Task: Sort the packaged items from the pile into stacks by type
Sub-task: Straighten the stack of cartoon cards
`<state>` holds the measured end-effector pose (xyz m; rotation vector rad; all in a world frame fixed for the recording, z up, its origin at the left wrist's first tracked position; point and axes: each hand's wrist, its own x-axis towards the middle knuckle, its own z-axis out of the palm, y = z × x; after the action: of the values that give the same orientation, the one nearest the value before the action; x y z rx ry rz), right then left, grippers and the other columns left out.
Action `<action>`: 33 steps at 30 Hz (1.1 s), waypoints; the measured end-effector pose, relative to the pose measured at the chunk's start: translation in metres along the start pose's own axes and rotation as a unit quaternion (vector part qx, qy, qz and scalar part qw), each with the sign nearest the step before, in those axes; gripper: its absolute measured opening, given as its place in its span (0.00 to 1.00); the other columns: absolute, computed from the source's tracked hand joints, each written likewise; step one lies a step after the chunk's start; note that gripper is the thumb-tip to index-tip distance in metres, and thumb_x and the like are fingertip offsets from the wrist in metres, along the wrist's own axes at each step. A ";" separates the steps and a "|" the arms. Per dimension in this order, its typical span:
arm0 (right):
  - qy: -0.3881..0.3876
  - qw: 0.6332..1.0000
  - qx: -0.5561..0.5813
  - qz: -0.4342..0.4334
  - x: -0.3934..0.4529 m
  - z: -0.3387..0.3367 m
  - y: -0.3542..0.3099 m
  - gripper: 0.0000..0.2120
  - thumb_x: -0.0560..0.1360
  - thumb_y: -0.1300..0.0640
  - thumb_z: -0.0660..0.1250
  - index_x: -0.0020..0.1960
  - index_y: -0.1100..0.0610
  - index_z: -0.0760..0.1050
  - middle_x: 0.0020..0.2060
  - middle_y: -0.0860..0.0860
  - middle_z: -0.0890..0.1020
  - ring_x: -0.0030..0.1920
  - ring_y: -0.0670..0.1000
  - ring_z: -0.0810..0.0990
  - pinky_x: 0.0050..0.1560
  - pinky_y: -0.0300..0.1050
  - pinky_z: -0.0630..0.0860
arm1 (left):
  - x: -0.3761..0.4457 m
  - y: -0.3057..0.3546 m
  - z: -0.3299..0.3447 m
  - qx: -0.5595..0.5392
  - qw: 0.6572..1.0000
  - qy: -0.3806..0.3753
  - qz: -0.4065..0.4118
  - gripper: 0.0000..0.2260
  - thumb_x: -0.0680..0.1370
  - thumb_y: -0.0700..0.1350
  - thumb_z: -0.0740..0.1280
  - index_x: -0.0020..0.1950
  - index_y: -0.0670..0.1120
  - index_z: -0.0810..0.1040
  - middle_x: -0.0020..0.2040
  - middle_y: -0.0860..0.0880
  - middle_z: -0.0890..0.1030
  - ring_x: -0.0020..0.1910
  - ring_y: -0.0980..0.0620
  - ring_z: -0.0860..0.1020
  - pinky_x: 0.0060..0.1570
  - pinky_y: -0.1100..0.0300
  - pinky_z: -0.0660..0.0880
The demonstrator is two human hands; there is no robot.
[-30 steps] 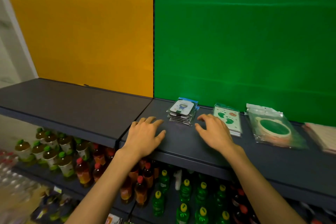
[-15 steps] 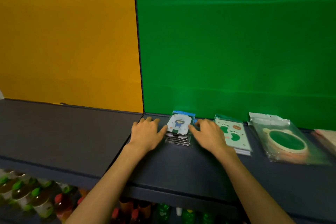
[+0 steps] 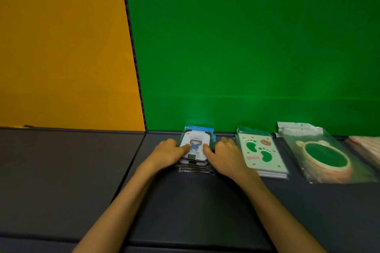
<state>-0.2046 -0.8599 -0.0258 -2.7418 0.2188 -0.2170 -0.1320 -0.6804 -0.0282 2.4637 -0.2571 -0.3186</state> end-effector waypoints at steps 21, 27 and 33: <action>-0.011 0.816 0.571 0.092 0.018 0.013 -0.019 0.22 0.73 0.65 0.73 0.65 0.59 0.73 0.52 0.53 0.86 0.50 0.52 0.86 0.47 0.44 0.82 | 0.004 -0.015 -0.002 -0.423 0.903 -0.068 0.012 0.17 0.73 0.35 0.74 0.60 0.42 0.77 0.51 0.44 0.86 0.49 0.47 0.85 0.47 0.54 0.82; -0.011 0.870 0.493 0.003 0.021 0.003 -0.022 0.24 0.75 0.69 0.70 0.66 0.52 0.70 0.57 0.47 0.82 0.55 0.43 0.82 0.54 0.41 0.81 | -0.003 -0.011 0.001 -0.375 0.918 0.036 0.123 0.29 0.74 0.36 0.73 0.70 0.53 0.68 0.63 0.47 0.79 0.58 0.51 0.81 0.52 0.49 0.82; -0.016 0.877 0.479 -0.030 0.022 0.015 -0.017 0.28 0.76 0.74 0.65 0.70 0.52 0.66 0.64 0.48 0.78 0.62 0.41 0.78 0.61 0.39 0.77 | -0.007 -0.012 0.007 -0.308 0.926 0.088 0.199 0.33 0.77 0.35 0.67 0.76 0.54 0.55 0.65 0.49 0.77 0.62 0.53 0.78 0.60 0.47 0.78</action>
<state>-0.1782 -0.8426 -0.0303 -1.7570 -0.0017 -0.2179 -0.1394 -0.6730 -0.0403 1.7527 -0.4881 0.0074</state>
